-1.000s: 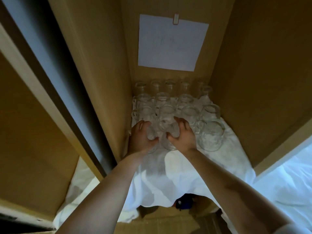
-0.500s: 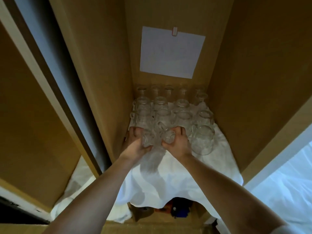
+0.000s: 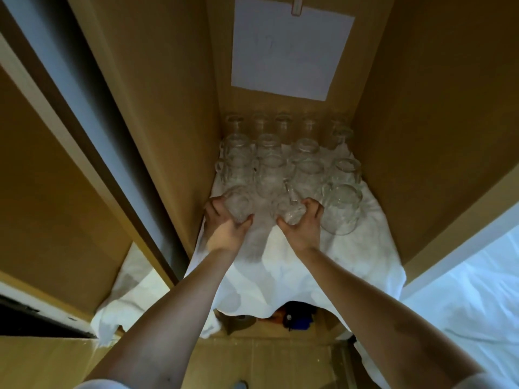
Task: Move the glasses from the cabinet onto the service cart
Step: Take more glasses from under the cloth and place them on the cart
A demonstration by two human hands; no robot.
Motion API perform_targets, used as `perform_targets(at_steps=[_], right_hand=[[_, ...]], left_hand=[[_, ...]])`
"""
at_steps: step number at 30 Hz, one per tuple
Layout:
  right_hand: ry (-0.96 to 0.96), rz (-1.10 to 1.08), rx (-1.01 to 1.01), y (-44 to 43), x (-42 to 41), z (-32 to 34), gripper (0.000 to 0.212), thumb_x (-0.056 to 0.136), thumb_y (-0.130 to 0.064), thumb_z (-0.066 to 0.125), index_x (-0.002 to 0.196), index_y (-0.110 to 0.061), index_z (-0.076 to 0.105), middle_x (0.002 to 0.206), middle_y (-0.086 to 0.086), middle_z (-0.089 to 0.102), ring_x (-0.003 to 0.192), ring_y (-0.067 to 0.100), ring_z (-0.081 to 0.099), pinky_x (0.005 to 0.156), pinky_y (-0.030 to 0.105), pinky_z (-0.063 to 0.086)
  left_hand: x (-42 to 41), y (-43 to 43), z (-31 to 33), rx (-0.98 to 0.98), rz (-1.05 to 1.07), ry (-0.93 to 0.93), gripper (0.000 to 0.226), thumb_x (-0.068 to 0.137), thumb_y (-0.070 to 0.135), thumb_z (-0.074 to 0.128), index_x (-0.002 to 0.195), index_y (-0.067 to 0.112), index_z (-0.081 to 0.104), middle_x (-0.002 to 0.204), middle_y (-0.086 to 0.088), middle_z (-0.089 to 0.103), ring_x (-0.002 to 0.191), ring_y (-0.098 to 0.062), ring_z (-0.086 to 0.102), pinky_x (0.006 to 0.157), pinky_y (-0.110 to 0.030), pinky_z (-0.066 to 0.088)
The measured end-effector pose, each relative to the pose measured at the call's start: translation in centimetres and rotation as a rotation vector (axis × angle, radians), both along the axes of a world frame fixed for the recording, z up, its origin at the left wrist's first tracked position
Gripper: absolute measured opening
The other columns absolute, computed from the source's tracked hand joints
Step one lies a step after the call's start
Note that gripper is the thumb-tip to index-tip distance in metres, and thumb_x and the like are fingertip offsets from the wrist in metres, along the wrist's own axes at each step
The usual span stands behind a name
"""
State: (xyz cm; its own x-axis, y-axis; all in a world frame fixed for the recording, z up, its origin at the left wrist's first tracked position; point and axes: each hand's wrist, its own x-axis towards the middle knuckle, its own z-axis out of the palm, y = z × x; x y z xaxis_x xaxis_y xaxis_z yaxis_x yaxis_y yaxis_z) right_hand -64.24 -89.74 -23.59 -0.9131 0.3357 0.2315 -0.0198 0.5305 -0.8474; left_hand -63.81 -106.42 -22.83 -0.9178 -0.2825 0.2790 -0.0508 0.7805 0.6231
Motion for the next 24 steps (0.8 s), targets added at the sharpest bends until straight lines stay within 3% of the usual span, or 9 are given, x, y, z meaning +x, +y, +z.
perform_targets(at_steps=[2,6,9,12,16,18,20,22,24], right_hand=[[-0.046,0.027,0.055,0.3,0.8,-0.5,0.074,0.067,-0.023,0.083,0.123,-0.003,0.039,0.132,0.014,0.033,0.112,0.026,0.047,0.078,0.022,0.039],[-0.134,0.081,0.106,1.0,1.9,-1.1,0.075,0.071,-0.027,0.082,0.127,-0.007,0.036,0.136,0.012,0.027,0.115,0.026,0.047,0.078,0.021,0.039],[-0.173,0.117,0.135,1.7,1.9,-0.6,0.083,0.071,-0.034,0.081,0.133,-0.012,0.032,0.138,0.011,0.024,0.123,0.029,0.041,0.089,0.029,0.044],[-0.183,0.134,0.198,1.9,1.9,0.1,0.084,0.074,-0.049,0.073,0.137,-0.009,0.032,0.138,0.009,0.029,0.126,0.025,0.038,0.097,0.035,0.044],[-0.089,0.113,0.168,2.6,1.4,1.7,0.045,0.097,-0.040,0.046,0.121,-0.002,0.053,0.129,0.014,0.047,0.110,0.027,0.053,0.088,0.026,0.039],[-0.070,0.057,0.072,2.8,0.9,2.5,0.042,0.101,-0.036,0.034,0.100,-0.004,0.061,0.108,0.015,0.061,0.083,0.023,0.064,0.073,0.025,0.047],[-0.105,0.063,0.001,2.9,0.1,3.1,0.037,0.101,-0.034,0.036,0.090,-0.007,0.059,0.095,0.015,0.066,0.065,0.016,0.065,0.059,0.026,0.054],[-0.141,0.105,0.040,2.9,-1.0,3.5,0.030,0.096,-0.033,0.049,0.089,-0.007,0.061,0.104,0.013,0.064,0.076,0.018,0.065,0.070,0.025,0.054],[-0.196,0.141,0.089,2.9,-2.1,4.0,0.028,0.089,-0.036,0.062,0.098,-0.010,0.059,0.116,0.007,0.051,0.094,0.017,0.056,0.081,0.018,0.040]], left_hand=[[0.8,0.3,-0.1,-0.041,0.028,-0.082,0.085,0.069,0.051,0.076,0.122,0.000,0.034,0.118,-0.021,0.042,0.100,-0.037,0.051,0.073,-0.039,0.051],[2.0,0.0,-0.1,-0.072,0.038,-0.298,0.094,0.075,0.061,0.064,0.141,0.016,0.016,0.133,-0.015,0.024,0.117,-0.039,0.044,0.085,-0.041,0.047],[2.2,-0.4,0.0,-0.071,0.016,-0.385,0.101,0.075,0.064,0.061,0.147,0.023,0.004,0.140,-0.015,0.018,0.125,-0.040,0.039,0.097,-0.044,0.042],[1.9,-0.3,1.2,-0.079,-0.016,-0.482,0.098,0.081,0.068,0.050,0.150,0.031,-0.010,0.155,-0.013,0.006,0.140,-0.036,0.023,0.110,-0.047,0.024],[2.0,0.3,3.6,-0.076,-0.076,-0.505,0.078,0.089,0.061,0.046,0.149,0.023,0.014,0.152,-0.012,0.023,0.139,-0.032,0.026,0.109,-0.043,0.024],[0.8,0.0,3.6,-0.100,-0.049,-0.490,0.083,0.083,0.064,0.053,0.142,0.014,0.021,0.146,-0.014,0.026,0.135,-0.033,0.030,0.106,-0.044,0.031],[-0.5,-0.3,3.2,-0.107,-0.031,-0.486,0.092,0.076,0.067,0.059,0.135,0.007,0.020,0.142,-0.015,0.029,0.132,-0.034,0.033,0.104,-0.045,0.036],[-1.7,-0.4,3.0,-0.059,-0.035,-0.494,0.096,0.072,0.065,0.065,0.134,0.009,0.017,0.140,-0.014,0.032,0.130,-0.033,0.036,0.103,-0.044,0.038],[-2.5,-0.3,3.0,-0.012,-0.031,-0.525,0.104,0.070,0.063,0.069,0.141,0.016,0.009,0.143,-0.013,0.030,0.131,-0.032,0.036,0.103,-0.041,0.038]])
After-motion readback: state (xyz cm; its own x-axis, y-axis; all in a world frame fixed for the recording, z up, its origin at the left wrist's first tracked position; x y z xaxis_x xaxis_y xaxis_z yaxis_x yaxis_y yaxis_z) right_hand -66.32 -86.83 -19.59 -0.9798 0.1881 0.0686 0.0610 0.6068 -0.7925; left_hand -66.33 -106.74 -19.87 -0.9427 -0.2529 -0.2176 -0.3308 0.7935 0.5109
